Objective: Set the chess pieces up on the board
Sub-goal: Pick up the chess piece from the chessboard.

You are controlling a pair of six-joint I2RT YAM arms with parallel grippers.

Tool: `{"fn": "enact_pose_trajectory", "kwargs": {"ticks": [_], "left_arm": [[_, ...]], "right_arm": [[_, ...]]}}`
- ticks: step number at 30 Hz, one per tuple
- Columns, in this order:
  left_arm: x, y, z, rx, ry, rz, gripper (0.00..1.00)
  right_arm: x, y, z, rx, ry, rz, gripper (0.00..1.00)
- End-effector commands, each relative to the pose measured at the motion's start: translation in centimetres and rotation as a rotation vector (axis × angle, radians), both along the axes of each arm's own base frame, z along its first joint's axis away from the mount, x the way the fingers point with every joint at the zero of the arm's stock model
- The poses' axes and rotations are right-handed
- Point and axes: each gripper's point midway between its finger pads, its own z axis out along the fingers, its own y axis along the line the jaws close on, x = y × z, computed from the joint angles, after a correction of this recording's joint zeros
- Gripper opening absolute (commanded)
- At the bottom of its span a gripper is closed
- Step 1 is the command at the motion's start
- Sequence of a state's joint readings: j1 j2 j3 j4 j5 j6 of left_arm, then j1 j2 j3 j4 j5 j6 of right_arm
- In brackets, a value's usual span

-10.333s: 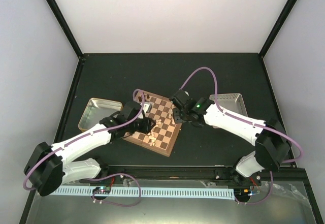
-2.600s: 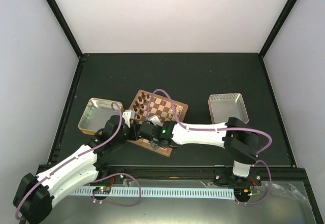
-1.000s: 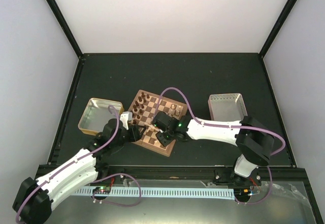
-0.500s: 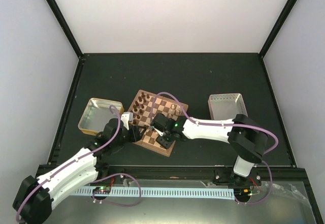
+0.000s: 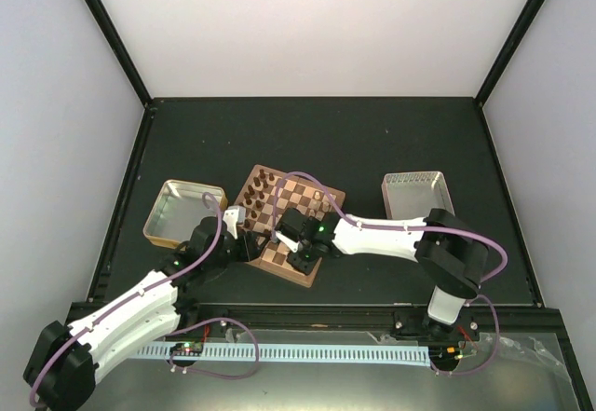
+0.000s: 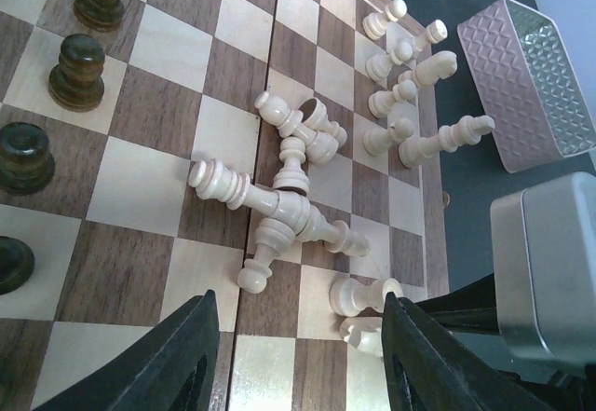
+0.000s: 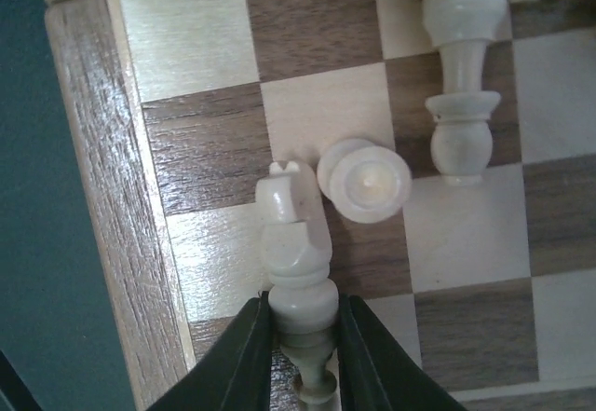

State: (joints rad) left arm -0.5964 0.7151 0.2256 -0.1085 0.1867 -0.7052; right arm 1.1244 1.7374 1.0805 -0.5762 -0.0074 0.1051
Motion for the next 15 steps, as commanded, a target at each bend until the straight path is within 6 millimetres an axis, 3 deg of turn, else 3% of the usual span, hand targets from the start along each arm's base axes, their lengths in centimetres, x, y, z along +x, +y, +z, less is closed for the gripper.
{"fn": "enact_pose_trajectory", "kwargs": {"ticks": [1, 6, 15], "left_arm": [[0.1, -0.8, 1.5, -0.055, 0.003, -0.014, 0.51], [-0.1, -1.4, 0.9, -0.148, 0.06, 0.009, 0.51], [-1.1, -4.1, 3.6, -0.298, 0.062, -0.131, 0.58]], "right_arm": [[-0.8, -0.1, -0.5, -0.01, 0.029, 0.041, 0.17], [-0.8, 0.3, 0.8, 0.06, 0.009, 0.046, 0.11], [-1.0, 1.4, 5.0, 0.292, -0.053, 0.034, 0.11]]}}
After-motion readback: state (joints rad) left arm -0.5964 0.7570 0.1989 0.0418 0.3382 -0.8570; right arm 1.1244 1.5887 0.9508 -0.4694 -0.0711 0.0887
